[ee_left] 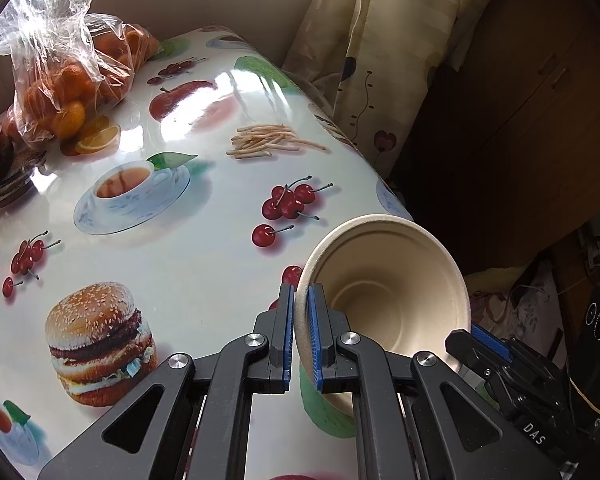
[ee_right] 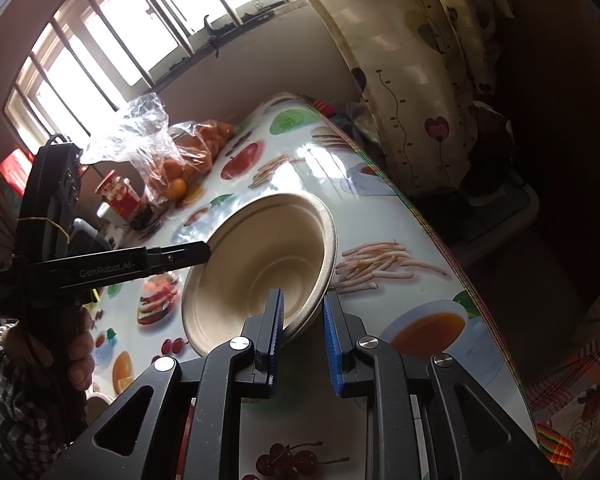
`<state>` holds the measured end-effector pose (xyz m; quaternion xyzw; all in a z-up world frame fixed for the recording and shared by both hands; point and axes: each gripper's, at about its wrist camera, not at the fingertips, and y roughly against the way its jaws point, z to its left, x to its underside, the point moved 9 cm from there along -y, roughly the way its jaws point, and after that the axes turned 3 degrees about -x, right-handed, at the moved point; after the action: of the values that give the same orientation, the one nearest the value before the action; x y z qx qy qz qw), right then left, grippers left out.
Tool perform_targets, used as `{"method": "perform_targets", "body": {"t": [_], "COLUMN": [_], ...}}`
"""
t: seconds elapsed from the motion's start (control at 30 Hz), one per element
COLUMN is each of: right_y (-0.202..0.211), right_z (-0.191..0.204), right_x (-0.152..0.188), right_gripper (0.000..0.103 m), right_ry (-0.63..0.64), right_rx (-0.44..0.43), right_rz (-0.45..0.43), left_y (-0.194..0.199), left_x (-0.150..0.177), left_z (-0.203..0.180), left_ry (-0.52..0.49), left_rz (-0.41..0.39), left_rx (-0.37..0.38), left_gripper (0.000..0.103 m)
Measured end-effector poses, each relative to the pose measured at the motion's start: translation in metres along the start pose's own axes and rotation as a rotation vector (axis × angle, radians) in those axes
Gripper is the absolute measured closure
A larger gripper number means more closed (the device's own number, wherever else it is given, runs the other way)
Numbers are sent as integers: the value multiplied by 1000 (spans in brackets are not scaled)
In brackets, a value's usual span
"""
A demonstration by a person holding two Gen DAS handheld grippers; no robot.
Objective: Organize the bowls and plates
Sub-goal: 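Close the right gripper on the rim of the tan bowl, then lift the held bowl and carry it over the nested tan bowls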
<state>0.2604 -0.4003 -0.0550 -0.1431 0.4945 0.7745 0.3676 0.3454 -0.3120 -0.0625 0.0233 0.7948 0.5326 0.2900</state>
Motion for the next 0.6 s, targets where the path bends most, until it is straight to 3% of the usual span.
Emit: {"method": "perform_targets", "body": {"t": [0.6], "right_y": [20], "right_z": [14], "right_x": [0], "right_gripper": [84], "right_ry": [21], "right_rx": [-17], "right_rz": [-35], "left_y": [25], "left_x": [7], "left_z": [-2], "left_ry": [1], "left_rz": [-34], "left_rx": [10], "left_gripper": [95]}}
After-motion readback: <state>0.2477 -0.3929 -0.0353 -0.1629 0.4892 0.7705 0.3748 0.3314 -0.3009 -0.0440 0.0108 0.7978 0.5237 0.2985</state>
